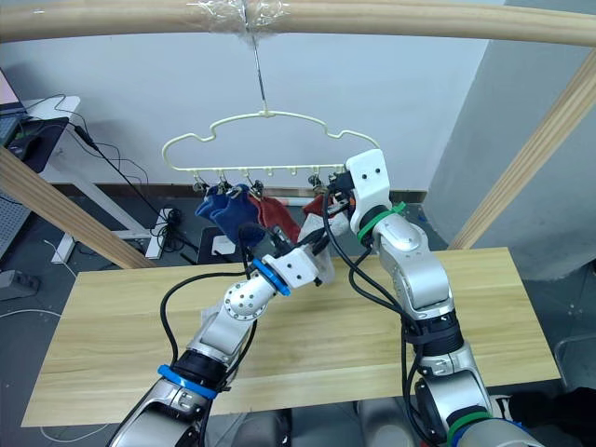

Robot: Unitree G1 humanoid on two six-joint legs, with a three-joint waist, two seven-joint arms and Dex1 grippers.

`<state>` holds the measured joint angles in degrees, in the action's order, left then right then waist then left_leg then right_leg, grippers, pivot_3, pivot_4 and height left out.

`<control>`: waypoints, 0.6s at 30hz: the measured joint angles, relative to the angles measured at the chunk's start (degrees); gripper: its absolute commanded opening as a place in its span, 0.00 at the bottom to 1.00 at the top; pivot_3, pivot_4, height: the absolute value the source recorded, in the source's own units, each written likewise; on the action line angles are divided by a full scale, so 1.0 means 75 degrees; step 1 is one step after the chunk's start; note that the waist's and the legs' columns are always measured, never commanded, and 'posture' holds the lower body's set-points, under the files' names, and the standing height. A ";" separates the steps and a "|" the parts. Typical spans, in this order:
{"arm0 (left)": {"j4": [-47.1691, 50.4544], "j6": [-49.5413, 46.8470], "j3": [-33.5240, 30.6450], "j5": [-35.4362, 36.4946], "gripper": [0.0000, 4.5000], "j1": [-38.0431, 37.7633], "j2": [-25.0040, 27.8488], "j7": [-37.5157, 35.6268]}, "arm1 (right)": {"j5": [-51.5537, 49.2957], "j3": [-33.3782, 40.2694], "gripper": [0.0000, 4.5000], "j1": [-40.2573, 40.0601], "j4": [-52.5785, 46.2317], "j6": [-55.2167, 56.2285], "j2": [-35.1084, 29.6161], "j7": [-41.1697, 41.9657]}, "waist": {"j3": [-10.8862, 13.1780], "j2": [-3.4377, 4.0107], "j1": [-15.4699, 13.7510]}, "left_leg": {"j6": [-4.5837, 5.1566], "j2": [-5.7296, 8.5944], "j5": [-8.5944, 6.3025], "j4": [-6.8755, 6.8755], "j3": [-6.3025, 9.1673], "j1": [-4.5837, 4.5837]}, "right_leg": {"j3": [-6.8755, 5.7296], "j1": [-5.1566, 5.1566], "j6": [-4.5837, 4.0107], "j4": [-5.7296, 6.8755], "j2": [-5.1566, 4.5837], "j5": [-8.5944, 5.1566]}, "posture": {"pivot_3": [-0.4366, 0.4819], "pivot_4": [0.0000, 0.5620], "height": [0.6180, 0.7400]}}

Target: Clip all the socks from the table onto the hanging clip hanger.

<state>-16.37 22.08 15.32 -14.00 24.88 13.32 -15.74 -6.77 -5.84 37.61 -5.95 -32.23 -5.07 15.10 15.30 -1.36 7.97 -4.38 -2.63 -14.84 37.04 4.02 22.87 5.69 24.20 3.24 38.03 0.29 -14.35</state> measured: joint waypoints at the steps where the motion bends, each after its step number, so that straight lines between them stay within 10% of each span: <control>1: 0.0000 0.0018 -0.0001 0.0000 0.00 -0.0005 -0.0001 0.0017 | -0.0001 0.0000 0.00 0.0000 0.0000 -0.0003 0.0000 0.0000 | 0.0000 0.0000 -0.0001 | 0.0000 0.0000 0.0000 0.0000 0.0000 0.0001 | 0.0000 0.0000 0.0000 0.0000 0.0000 0.0000 | 0.31 0.43 1.00; 18: -0.0022 -0.0041 -0.0001 0.0000 0.00 0.0051 -0.0207 0.0160 | -0.0045 0.0000 0.00 0.0000 -0.0060 -0.0153 0.0013 -0.0009 | 0.0000 0.0000 -0.0001 | 0.0000 0.0000 0.0000 0.0001 0.0000 0.0001 | -0.0001 0.0000 0.0000 0.0000 0.0000 0.0000 | 0.31 0.44 1.00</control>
<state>-16.54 21.77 15.32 -14.00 25.27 11.77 -14.54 -7.11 -5.84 37.60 -6.40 -33.38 -4.98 15.03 15.29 -1.36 7.96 -4.38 -2.62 -14.84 37.04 4.02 22.88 5.68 24.20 3.24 38.02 0.29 -14.35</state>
